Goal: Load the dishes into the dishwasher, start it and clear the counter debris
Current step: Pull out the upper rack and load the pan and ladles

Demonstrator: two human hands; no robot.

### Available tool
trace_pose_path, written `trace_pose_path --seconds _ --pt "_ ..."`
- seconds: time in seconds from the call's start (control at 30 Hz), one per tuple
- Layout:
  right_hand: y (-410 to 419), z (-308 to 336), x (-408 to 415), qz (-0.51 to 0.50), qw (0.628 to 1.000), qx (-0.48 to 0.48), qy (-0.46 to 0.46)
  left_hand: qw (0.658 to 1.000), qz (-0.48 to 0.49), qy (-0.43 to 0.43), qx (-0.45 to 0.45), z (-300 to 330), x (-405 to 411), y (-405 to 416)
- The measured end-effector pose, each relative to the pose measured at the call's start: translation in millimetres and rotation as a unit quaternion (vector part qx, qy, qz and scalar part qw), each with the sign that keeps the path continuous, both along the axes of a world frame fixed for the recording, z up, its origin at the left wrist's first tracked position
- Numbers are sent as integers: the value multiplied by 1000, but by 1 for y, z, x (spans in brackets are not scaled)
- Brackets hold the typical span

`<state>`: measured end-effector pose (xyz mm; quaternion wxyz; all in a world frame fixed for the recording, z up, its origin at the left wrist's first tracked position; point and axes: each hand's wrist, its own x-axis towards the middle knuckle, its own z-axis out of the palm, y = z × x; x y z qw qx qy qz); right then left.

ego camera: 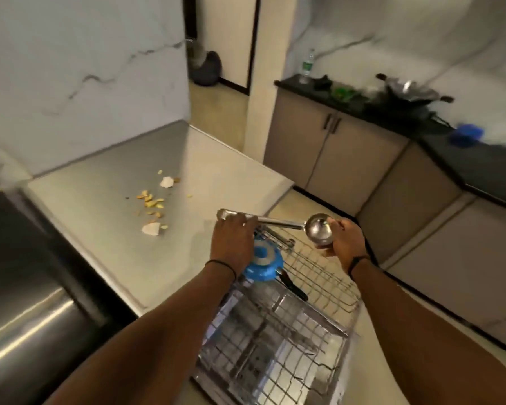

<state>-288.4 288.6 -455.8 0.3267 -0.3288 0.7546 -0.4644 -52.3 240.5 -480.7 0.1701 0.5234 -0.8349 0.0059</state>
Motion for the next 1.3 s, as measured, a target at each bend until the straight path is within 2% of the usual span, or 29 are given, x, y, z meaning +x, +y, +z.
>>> trace_pose_path --seconds 0.17,0.27,0.4,0.6,0.73,0.9,1.0,1.13,1.2,1.3 --pt "54 -20 -100 -109 994 14 10 985 -113 -45 124 -32 -99 16" --pt "75 -35 -133 -180 983 28 17 967 -128 -55 214 -55 -124 29" --pt "94 -54 -159 -217 971 61 81 950 -128 -101 268 -80 -141 42" --pt "81 -64 -155 -209 952 58 217 938 -99 -146 297 -105 -144 38" --pt "55 -64 -154 -132 921 47 363 939 -90 -159 292 -114 -140 33" --pt "26 -71 -154 -37 898 55 435 937 -61 -128 319 -128 -129 29" --pt "17 -85 -147 -4 915 66 399 932 -25 -100 349 -133 -119 25" --pt "24 -108 -140 -111 962 139 208 917 26 -49 395 -138 -115 26" --pt "35 -127 -143 -178 959 185 117 911 27 -37 410 -141 -117 26" --pt "54 -165 -141 -212 943 258 -6 904 30 -19 426 -147 -122 27"
